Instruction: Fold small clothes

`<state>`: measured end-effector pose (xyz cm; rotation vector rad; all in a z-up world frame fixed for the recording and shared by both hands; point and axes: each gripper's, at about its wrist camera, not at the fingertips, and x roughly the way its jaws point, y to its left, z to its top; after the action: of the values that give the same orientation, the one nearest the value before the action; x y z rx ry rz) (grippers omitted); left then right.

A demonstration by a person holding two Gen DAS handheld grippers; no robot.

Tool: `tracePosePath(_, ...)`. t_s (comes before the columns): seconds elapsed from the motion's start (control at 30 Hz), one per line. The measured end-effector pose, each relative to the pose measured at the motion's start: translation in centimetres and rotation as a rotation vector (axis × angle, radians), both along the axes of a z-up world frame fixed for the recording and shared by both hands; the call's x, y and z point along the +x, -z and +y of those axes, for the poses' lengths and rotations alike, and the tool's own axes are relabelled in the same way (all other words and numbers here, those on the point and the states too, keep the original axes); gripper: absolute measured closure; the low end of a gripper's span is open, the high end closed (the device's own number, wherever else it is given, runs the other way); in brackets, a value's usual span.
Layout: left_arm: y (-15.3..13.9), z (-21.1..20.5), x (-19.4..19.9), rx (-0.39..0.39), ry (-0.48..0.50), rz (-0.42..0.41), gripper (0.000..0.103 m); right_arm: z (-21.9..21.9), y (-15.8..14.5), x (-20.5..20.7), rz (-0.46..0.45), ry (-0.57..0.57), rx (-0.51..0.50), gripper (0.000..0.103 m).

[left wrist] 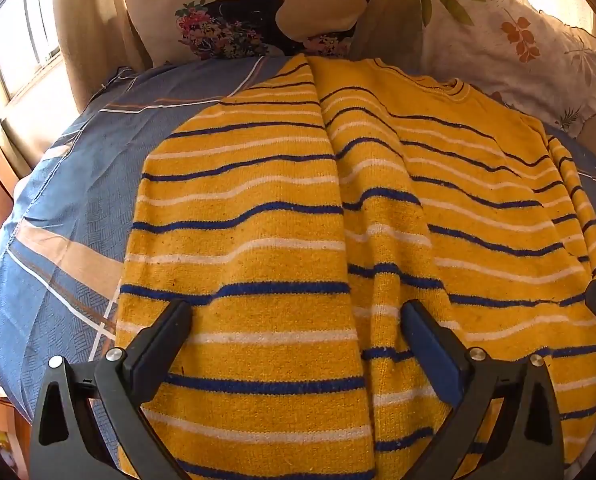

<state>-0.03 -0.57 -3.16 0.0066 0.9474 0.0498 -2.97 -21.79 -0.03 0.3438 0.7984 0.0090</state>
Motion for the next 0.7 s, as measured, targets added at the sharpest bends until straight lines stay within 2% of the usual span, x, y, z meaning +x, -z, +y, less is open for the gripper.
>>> tracePosePath(0.3,-0.5,0.4,0.2,0.002,0.009,-0.005,0.0,0.6,-0.1,0.6,0.022,0.006,-0.054,0.0)
tracePosePath(0.7,-1.1,0.0,0.6,0.002,-0.003,-0.009,0.0,0.5,-0.2,0.4,0.013,0.012,-0.041,0.0)
